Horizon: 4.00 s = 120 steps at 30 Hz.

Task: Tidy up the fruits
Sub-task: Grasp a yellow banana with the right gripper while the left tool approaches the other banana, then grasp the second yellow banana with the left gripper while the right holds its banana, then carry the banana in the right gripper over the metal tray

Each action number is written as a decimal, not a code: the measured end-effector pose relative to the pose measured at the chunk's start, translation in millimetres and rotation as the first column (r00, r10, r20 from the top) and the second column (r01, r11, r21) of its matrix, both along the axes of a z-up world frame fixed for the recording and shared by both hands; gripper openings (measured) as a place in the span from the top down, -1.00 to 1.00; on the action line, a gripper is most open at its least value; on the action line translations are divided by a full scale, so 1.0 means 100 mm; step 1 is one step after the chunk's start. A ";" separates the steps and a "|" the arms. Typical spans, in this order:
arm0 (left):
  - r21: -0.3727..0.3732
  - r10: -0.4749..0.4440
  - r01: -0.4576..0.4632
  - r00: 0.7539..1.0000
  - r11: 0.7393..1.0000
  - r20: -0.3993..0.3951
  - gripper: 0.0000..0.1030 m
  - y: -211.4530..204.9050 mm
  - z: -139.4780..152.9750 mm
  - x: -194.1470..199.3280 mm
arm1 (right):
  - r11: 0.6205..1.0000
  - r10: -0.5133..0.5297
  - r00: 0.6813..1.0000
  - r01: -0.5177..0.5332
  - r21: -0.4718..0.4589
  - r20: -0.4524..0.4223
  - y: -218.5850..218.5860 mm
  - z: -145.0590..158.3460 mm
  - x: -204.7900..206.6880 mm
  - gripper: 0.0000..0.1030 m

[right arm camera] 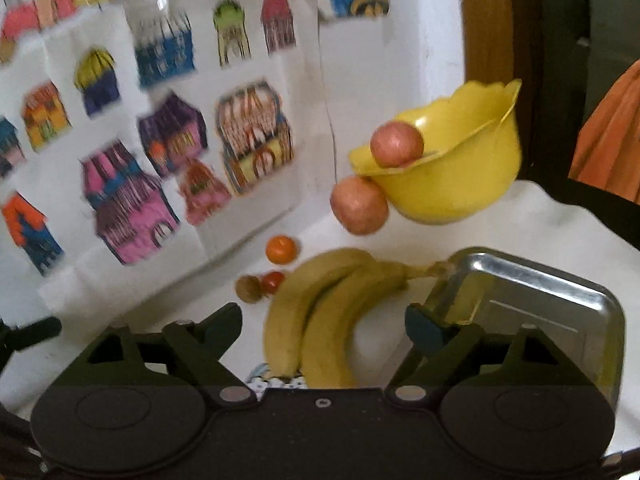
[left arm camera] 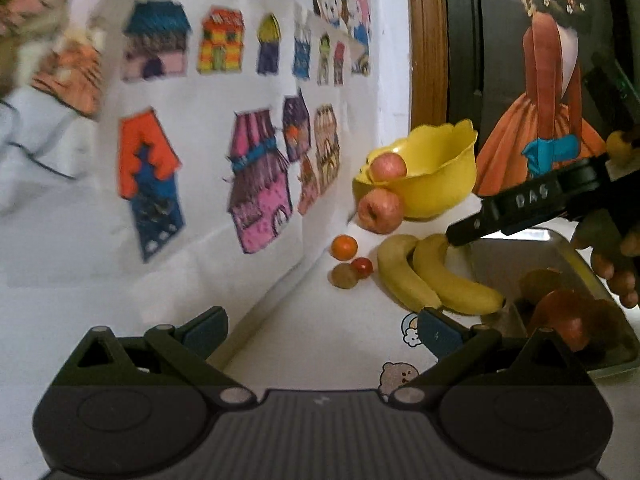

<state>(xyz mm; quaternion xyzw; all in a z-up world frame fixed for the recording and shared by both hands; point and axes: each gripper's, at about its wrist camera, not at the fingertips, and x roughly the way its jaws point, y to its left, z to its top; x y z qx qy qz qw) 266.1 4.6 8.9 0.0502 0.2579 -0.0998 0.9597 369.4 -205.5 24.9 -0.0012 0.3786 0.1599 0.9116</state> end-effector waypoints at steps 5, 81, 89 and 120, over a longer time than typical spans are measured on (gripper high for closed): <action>0.005 0.016 -0.016 0.999 1.000 -0.030 -0.99 0.01 -0.13 0.21 | 0.979 0.150 0.989 -0.149 -0.137 -0.007 0.12 -0.22 0.04 -0.71; -0.052 -0.071 0.060 0.968 0.997 -0.239 0.14 -0.74 -0.46 1.14 | 0.842 0.397 0.910 -0.413 -0.346 -0.120 -0.09 -0.30 0.37 0.09; -0.041 -0.096 0.088 0.961 0.995 -0.260 0.11 -0.57 -0.42 0.93 | 0.848 0.405 0.906 -0.422 -0.321 -0.122 -0.14 -0.26 0.34 0.11; -0.157 -0.018 -0.038 0.940 0.987 -0.340 0.29 -0.66 -0.38 1.19 | 0.866 0.343 0.937 -0.345 -0.361 -0.073 -0.18 -0.18 0.31 0.22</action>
